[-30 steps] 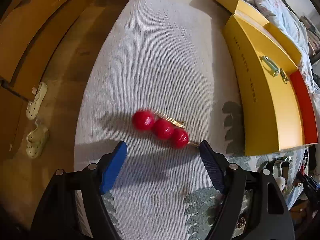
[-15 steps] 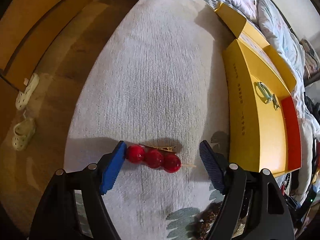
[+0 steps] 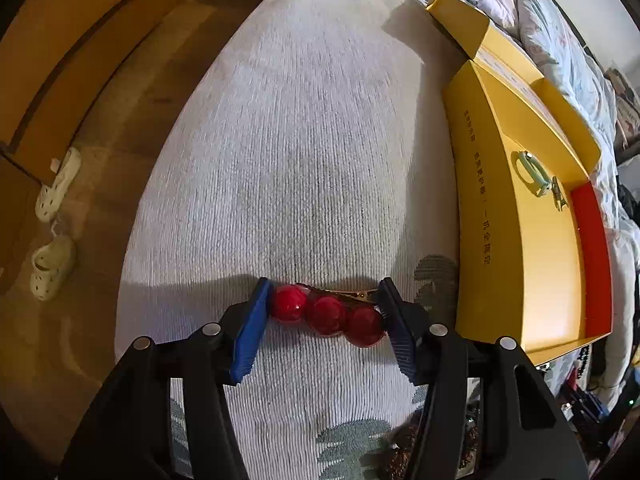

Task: Organize jewelry
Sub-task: 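Carry red bead hairpin and Santa hat with both tools into yellow box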

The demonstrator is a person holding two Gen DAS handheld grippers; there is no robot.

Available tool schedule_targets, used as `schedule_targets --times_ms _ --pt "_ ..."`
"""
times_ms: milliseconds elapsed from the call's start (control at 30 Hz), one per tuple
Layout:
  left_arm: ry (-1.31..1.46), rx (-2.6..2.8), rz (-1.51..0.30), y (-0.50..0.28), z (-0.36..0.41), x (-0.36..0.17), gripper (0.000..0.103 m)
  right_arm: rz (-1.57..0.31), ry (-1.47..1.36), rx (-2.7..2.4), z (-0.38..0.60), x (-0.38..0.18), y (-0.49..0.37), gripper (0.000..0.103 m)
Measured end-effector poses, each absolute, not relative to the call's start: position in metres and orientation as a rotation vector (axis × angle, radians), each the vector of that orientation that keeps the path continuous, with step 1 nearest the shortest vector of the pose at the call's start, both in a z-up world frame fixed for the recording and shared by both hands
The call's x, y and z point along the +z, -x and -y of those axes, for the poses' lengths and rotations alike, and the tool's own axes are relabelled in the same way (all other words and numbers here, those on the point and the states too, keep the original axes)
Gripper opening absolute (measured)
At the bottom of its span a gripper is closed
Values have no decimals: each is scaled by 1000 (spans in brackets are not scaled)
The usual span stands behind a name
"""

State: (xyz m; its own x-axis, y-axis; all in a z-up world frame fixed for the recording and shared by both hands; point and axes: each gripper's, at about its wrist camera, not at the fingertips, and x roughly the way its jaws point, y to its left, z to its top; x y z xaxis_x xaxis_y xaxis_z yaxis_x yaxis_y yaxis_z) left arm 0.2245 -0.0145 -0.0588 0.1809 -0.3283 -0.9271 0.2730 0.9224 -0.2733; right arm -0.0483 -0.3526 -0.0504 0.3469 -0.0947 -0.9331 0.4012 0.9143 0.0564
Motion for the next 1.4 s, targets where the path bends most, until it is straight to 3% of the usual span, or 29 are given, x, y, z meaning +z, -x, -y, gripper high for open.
schedule_targets --times_ms 367,767,1000,1400 --pt "113 -437 -1285 -219 2 -35 55 -1139 -335 -330 360 -41 53 22" --pt "141 -545 -1171 -193 29 20 55 -978 -398 -256 361 15 59 22" --pt "86 -612 -1155 -188 95 28 55 -943 -315 -180 343 49 0 22" --pt "-32 -569 -1256 -218 175 -15 55 -1076 -330 -147 364 10 -138 22"
